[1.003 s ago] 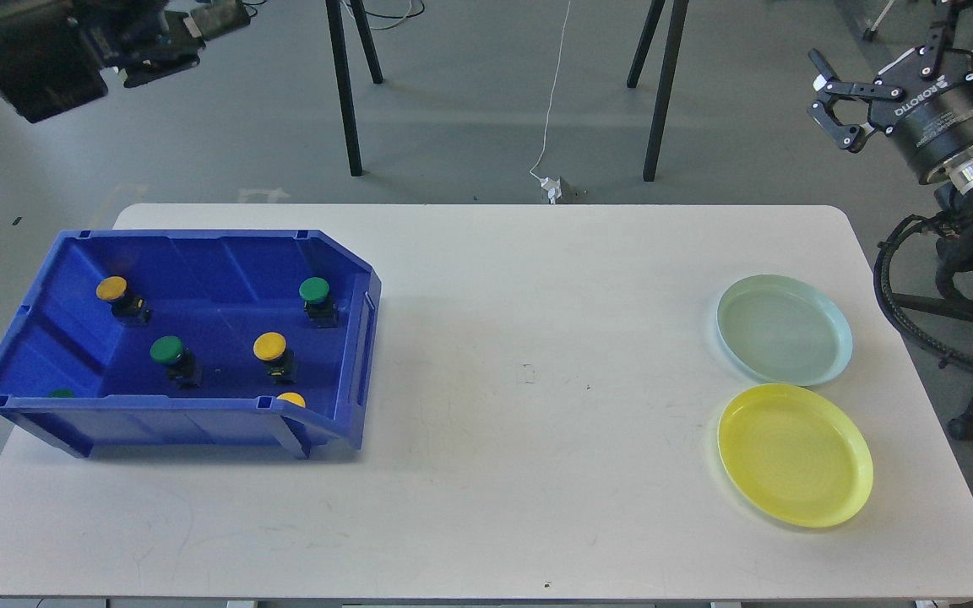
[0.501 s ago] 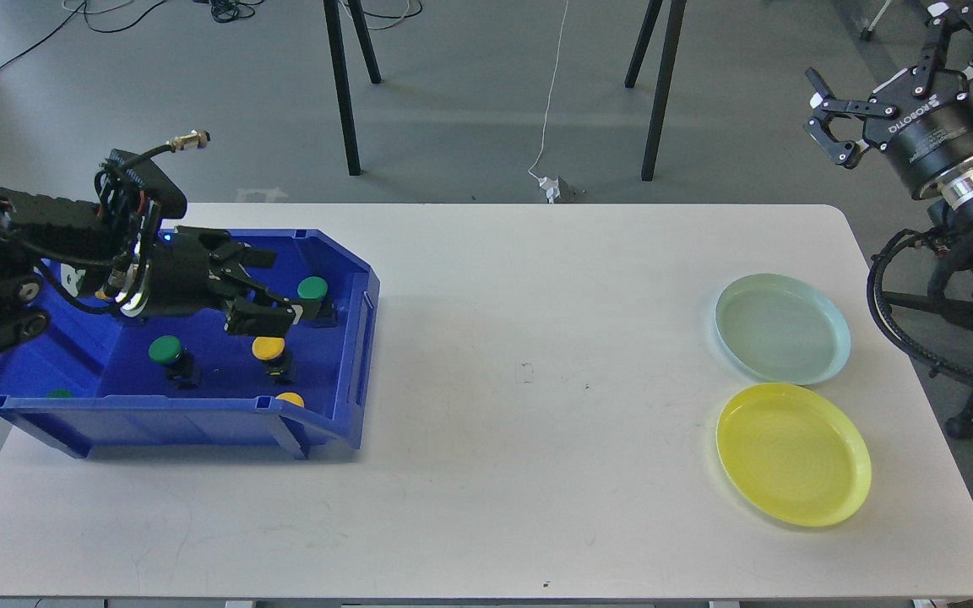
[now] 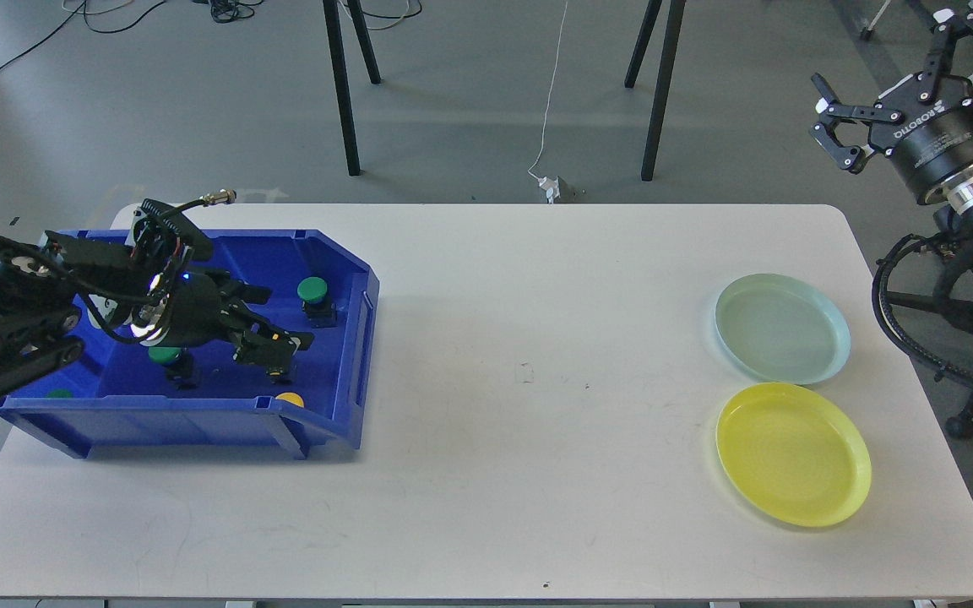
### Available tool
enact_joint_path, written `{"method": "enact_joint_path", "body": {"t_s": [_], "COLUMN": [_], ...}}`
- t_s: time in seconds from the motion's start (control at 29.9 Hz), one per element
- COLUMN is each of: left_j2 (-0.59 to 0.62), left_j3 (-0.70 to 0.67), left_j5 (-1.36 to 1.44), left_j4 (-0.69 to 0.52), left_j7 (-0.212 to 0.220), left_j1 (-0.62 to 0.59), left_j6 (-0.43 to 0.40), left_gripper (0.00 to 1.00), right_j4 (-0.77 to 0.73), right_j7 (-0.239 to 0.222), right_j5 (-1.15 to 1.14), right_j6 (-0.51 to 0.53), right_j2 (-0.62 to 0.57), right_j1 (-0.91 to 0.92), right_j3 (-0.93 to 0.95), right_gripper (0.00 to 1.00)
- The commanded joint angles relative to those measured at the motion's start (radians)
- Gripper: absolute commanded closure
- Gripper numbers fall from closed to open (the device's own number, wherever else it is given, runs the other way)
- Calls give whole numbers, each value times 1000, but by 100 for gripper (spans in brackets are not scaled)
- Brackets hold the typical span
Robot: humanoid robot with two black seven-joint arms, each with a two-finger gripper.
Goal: Pass button and place on color plate
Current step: 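Grasp a yellow-topped button in the bin with the left gripper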
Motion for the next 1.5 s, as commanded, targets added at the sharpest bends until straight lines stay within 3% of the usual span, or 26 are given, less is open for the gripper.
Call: {"method": "enact_joint_path", "body": {"t_s": [0.0,0.5,0.6,0.74,0.9,1.0,1.24,1.47], "left_j2": [-30,-79,-89,-99,-99,-99,-78,189], "left_j3": [-1,-1,1,1,-1,-1,-18,-214], "left_j5": [0,-1,0,22,58,61,52,-98], "left_j4": [65,168,188,209,221,221,168,-163], "left_j7": [0,0,0,0,0,0,0,0], "left_j1": [37,91,103,109,108,109,97,89], "left_j6": [0,0,0,2,18,28,37,20], "left_gripper": [1,4,16,43,57,95,100,100], "right_j4": [1,1,1,1,1,1,5,36], "right_j7": [0,0,0,0,0,0,-1,-6], "right_j5": [0,0,0,0,0,0,0,-141], "right_j6": [0,0,0,0,0,0,0,0], "right_j2": [0,0,0,1,1,0,1,-22], "right_j1": [-2,-19,-30,-41,-48,-55,-56,-58], "right_j3": [2,3,5,17,23,23,22,8], "right_gripper": [1,1,1,1,1,1,1,1]}}
